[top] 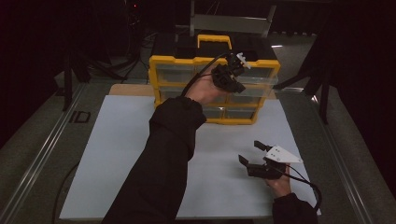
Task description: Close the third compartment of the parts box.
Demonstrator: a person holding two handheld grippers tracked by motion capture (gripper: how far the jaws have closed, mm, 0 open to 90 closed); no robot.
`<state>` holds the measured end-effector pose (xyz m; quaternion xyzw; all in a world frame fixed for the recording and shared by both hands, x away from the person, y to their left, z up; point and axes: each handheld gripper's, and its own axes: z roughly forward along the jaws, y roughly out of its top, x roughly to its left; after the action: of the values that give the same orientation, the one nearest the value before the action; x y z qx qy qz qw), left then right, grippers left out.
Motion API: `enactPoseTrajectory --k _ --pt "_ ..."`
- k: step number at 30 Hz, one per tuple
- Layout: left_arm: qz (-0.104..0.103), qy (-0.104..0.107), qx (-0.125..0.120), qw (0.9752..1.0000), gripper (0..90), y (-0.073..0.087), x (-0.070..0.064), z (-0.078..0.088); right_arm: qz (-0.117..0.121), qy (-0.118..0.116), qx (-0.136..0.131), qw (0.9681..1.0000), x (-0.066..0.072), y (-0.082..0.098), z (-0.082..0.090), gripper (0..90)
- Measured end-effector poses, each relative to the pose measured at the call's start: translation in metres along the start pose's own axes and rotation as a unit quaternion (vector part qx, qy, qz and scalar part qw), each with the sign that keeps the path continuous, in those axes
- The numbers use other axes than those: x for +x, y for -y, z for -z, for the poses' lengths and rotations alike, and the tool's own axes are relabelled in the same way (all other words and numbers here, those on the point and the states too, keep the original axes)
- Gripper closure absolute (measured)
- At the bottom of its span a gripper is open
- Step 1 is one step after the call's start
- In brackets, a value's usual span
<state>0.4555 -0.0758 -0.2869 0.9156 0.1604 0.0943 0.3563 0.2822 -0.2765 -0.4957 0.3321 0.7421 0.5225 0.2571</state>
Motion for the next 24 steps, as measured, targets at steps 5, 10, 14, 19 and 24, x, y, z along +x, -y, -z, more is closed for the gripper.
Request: enactPoseTrajectory --k 5,10,14,19,24 --pt "0.005 -0.005 0.0 1.0 90.0 -0.002 0.001 -0.006 0.0 0.0 0.0 1.0 0.0 0.0 0.0 15.2" --pt "0.017 -0.016 -0.002 0.9997 90.0 -0.002 0.003 -0.012 -0.003 0.0 -0.001 1.0 0.0 0.0 0.001 15.2" --pt "0.025 -0.024 -0.002 0.9994 90.0 -0.001 0.005 -0.014 -0.003 0.0 -0.001 1.0 0.0 0.0 0.001 15.2" --pt "0.03 -0.038 0.001 0.9988 90.0 0.001 0.008 -0.015 -0.002 0.001 -0.001 1.0 0.0 0.0 0.001 15.1" --pt "0.044 -0.047 0.0 0.998 90.0 0.003 0.012 -0.016 -0.003 0.002 -0.001 1.0 0.0 0.0 0.001 15.1"
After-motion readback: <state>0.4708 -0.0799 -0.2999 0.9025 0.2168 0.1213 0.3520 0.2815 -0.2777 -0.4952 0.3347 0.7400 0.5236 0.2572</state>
